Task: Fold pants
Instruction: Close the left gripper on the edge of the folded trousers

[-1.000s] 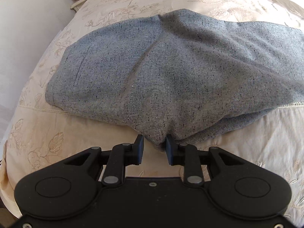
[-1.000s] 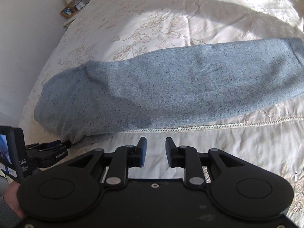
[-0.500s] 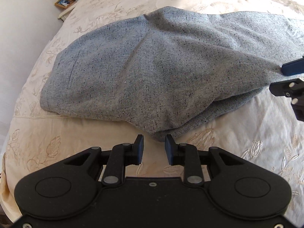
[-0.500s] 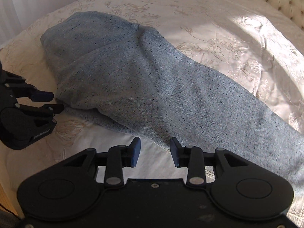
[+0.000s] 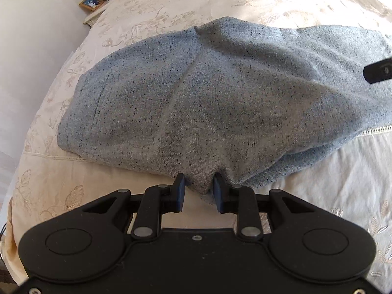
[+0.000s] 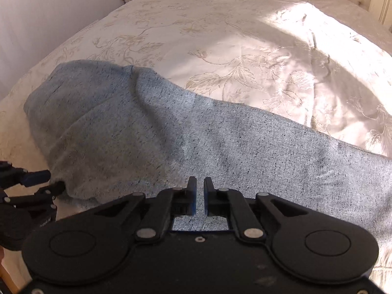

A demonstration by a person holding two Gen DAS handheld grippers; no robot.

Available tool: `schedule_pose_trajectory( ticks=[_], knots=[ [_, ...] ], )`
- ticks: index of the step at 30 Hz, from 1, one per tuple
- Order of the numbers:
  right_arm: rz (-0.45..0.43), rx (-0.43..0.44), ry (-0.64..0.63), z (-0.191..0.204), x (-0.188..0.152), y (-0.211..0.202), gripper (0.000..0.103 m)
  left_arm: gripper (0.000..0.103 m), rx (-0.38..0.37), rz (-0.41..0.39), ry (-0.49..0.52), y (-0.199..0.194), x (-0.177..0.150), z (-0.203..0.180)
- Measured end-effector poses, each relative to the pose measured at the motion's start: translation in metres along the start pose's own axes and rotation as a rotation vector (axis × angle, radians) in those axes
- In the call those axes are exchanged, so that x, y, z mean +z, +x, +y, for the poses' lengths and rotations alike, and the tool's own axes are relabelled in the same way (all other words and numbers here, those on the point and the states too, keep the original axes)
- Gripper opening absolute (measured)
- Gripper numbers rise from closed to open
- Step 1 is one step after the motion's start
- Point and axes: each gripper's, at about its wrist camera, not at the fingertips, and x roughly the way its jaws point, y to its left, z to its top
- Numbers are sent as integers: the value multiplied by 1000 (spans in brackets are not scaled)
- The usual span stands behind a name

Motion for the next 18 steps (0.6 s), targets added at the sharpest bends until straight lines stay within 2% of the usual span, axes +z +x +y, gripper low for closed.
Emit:
schedule_pose_trajectory(
  ticks=[3, 10, 11, 13, 15, 18],
  knots=[
    [4, 32, 40, -3, -3, -10, 12, 38, 19, 9, 16, 2, -4, -2],
    [43, 68, 76, -1, -24, -24, 12, 36, 20, 45, -31, 13, 0, -2],
    [48, 71, 79, 0, -27, -25, 12, 32, 7, 46, -28, 13, 0, -1],
    [59, 76, 84, 1, -32, -26, 12, 14, -47, 64, -73, 12, -1, 11],
    [67, 83, 82, 3, -37, -27, 12, 13, -111, 71, -181, 5, -4, 34],
    [68, 102, 82, 7, -41, -31, 14, 13, -182, 88, -228, -2, -5, 57]
  ],
)
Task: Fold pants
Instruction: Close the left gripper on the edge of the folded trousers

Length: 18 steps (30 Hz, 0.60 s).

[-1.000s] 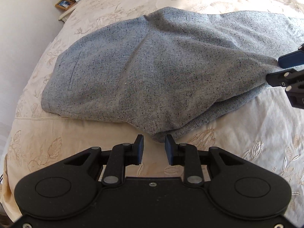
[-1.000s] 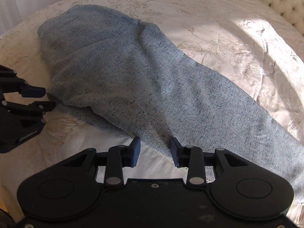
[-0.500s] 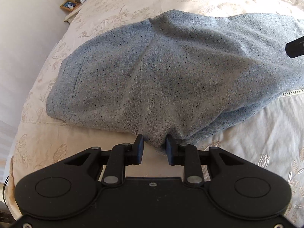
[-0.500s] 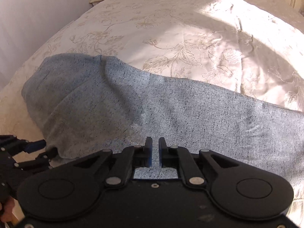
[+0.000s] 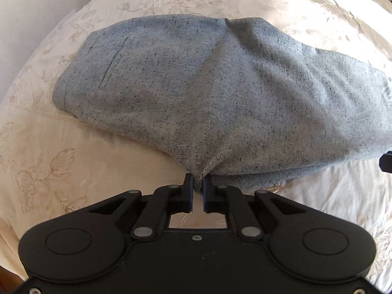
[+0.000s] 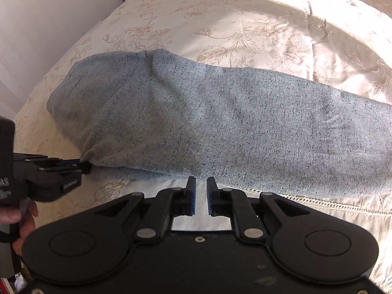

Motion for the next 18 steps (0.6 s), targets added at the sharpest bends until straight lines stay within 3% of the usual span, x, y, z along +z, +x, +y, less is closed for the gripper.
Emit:
schedule_pose_trajectory(
  ticks=[7, 18],
  knots=[
    [30, 74, -28, 21, -3, 11, 19, 13, -24, 24, -6, -8, 11, 3],
    [69, 201, -128, 90, 19, 64, 23, 13, -90, 48, -47, -17, 23, 18]
  ],
)
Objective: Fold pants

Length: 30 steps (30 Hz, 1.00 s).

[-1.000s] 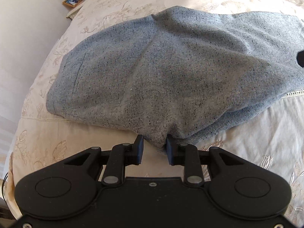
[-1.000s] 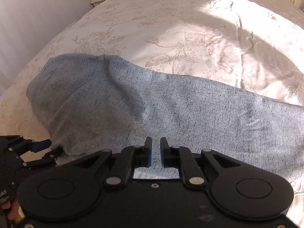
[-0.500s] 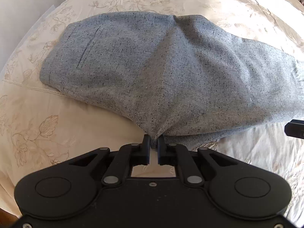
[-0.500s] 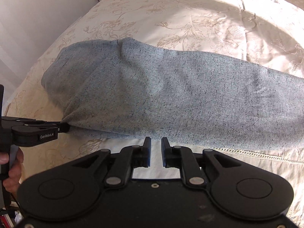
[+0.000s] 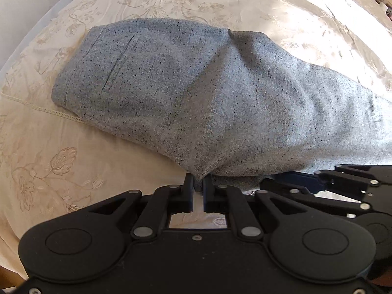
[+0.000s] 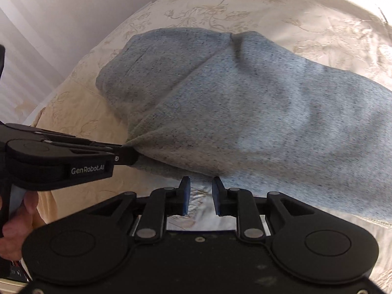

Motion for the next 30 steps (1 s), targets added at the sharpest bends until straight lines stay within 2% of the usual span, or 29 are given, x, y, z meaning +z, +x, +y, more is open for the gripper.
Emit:
schedule_pose_trajectory(
  ticks=[3, 5, 8, 11, 12, 13, 14, 15, 18, 21, 23, 26, 30],
  knots=[
    [-40, -21, 6, 4, 10, 12, 23, 13, -21, 8, -18, -1, 3, 4],
    [-77, -70, 9, 5, 14, 17, 22, 13, -13, 3, -9, -2, 4, 3],
    [-50, -218, -8, -5, 13, 29, 22, 13, -7, 16, -6, 2, 2, 3],
    [-17, -327, 41, -31, 3, 26, 19, 10, 2, 37, -9, 9, -3, 7],
    [-17, -361, 60, -40, -1, 21, 16, 3, 43, 42, -6, 12, -6, 8],
    [-8, -403, 84, -51, -5, 17, 16, 3, 107, 37, 10, 14, -10, 9],
    [-1, -435, 112, -64, -11, 13, 16, 3, 136, 39, 23, 17, -13, 13],
    [-2, -449, 151, -75, -15, 8, 14, 3, 128, 49, 19, 19, -16, 20],
    [9, -440, 251, -96, -21, -8, 14, 3, 86, 56, -3, 12, -22, 39],
    [27, -403, 277, -94, -24, -29, 20, 4, 82, -5, 38, -4, -16, 42],
    [-9, -343, 282, -85, -25, -45, 20, 4, 47, -53, 34, -11, -2, 38],
    [-109, -266, 234, -56, -15, -58, 20, 8, -42, -104, 20, -10, 23, 26],
    [-167, -201, 184, -41, 14, -31, 21, 8, -88, -123, 74, 10, 45, -1]
  ],
)
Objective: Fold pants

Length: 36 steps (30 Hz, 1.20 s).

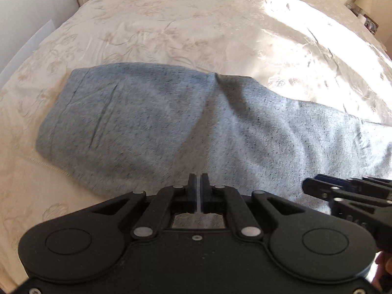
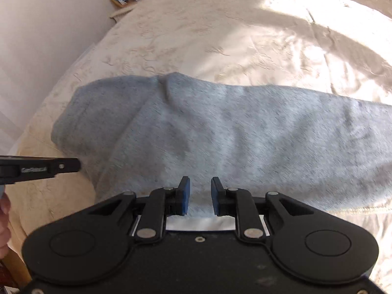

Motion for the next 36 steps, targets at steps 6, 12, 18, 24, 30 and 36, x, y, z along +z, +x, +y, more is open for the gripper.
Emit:
schedule_pose_trajectory(
  ticks=[6, 12, 18, 24, 30, 36],
  knots=[
    [166, -35, 45, -9, -15, 63, 20, 9, -51, 305, -25, 60, -49, 1],
    [122, 1, 23, -11, -8, 37, 21, 9, -93, 298, -38, 48, -70, 8],
    [-35, 49, 16, -9, 56, 57, 23, 8, -81, 309, -30, 54, -72, 4],
    [-8, 0, -14, -8, 106, 134, 23, 8, -89, 302, -4, 49, -74, 0],
    [-24, -76, -32, -14, 128, 157, 23, 9, -90, 133, 116, 6, -40, -2],
    [-65, -25, 73, -39, 110, 106, 23, 12, 46, -5, 64, 20, 22, 28]
  ],
)
